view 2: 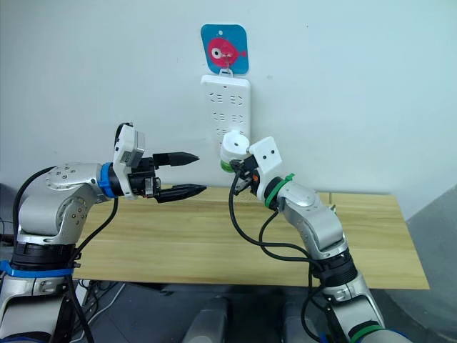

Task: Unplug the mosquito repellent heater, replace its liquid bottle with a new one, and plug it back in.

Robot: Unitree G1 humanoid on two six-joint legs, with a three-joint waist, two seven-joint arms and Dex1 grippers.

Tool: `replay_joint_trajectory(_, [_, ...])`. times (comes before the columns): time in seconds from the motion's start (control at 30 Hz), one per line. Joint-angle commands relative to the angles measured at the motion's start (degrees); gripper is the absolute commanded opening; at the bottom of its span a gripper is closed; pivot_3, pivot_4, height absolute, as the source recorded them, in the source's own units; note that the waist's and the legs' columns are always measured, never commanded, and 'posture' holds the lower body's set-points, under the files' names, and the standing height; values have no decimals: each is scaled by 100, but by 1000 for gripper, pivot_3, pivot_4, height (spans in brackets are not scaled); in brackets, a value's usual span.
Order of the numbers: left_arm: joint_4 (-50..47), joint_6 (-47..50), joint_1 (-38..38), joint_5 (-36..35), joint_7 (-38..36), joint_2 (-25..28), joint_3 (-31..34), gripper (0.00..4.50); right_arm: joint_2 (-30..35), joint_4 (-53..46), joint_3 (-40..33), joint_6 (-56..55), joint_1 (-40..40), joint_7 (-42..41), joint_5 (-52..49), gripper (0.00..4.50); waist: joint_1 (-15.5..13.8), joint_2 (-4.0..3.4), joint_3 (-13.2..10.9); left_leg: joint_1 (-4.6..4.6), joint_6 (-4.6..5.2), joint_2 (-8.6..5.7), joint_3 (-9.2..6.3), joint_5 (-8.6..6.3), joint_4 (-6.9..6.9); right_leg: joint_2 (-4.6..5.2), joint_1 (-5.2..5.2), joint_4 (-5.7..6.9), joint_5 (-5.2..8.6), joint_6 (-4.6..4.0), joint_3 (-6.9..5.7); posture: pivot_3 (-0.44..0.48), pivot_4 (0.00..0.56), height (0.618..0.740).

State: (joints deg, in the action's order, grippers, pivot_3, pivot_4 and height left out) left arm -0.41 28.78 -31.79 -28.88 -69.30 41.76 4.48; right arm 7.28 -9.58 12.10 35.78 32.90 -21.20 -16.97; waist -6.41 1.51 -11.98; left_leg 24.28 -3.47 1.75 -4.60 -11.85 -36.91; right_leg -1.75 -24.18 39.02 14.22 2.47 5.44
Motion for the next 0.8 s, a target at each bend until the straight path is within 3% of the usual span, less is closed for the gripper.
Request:
replay_joint_trajectory(0.03, [-48,-33,-127,-73,20,83,110,4500,-19,-114,-229,-121,110,35,7,16,1,0,0,0,0,0,0,0,0,0,0,0,0,1,0,363,148,740])
replay_joint_trajectory(0.63, [155,-166,-266,-30,23,-25,43,4500,-113,178,-588,-376,194,732,367,16,-6,0,0,-10,6,4,0,9,-2,-5,5,1,17,-28,2,347,147,740])
replay_joint_trajectory(0.8, [278,-174,-398,-58,46,-81,72,4500,-136,12,-501,-259,118,595,209,16,-13,0,0,-10,17,4,0,18,-1,-5,6,2,14,-32,0,345,146,740])
